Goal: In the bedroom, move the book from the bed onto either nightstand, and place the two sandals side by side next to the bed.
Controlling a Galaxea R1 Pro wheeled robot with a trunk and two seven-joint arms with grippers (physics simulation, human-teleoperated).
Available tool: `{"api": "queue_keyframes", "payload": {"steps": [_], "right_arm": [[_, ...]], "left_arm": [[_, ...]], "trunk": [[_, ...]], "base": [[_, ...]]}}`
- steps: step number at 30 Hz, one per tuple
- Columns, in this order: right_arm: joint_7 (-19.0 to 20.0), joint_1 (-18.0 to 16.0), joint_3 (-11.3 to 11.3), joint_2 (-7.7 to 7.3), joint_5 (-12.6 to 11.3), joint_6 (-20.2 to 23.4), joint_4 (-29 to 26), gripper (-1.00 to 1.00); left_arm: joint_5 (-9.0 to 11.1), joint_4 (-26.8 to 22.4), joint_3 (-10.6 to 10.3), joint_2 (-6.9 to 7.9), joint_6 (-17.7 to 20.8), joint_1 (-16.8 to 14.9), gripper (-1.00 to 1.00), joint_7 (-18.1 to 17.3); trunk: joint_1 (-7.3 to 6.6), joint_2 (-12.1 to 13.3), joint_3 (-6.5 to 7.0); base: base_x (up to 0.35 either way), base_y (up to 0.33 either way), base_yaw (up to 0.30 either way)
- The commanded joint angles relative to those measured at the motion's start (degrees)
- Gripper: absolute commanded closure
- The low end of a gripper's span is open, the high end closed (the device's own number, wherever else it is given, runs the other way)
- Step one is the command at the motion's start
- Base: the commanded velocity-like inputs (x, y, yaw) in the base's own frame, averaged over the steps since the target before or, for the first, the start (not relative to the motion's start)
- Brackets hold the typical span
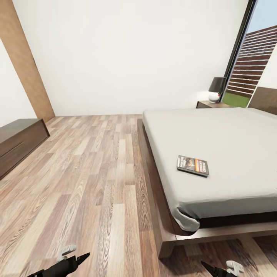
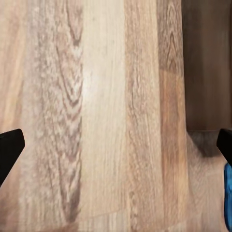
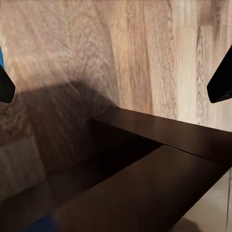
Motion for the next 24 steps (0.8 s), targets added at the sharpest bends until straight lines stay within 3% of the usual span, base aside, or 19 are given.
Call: {"api": "queue_keyframes", "payload": {"steps": [1,9,20,22,24], "right_arm": [[0.32,-0.04,-0.36,0.04,0.08,0.37,0.01,-1.00],[0.32,-0.04,-0.35,0.04,0.08,0.37,0.01,-1.00],[0.32,-0.04,-0.26,0.12,0.03,0.37,1.32,-1.00],[0.28,-0.04,-0.20,0.73,0.14,0.29,2.98,-1.00],[-0.62,-0.04,-0.13,2.97,0.33,-1.65,4.76,-1.00]], "left_arm": [[0.39,0.01,0.17,-0.02,0.60,-0.02,-1.00,-0.24],[0.39,0.01,0.17,-0.03,0.60,-0.02,-1.00,-0.24],[0.33,0.73,0.17,-0.65,0.27,-0.02,-1.00,0.68],[0.32,1.32,0.17,-1.22,-0.86,-0.02,-1.00,2.48],[0.34,1.86,0.17,-2.66,-3.93,-0.02,-1.00,6.68]], "trunk": [[-0.04,0.00,0.18],[-0.24,0.10,1.95],[-2.66,4.52,3.93],[-3.10,5.32,4.29],[-3.54,6.12,4.65]], "base": [[0.000,0.000,0.000],[0.000,0.000,0.000],[0.000,0.000,0.000],[0.000,0.000,0.000],[0.000,0.000,0.000]]}}
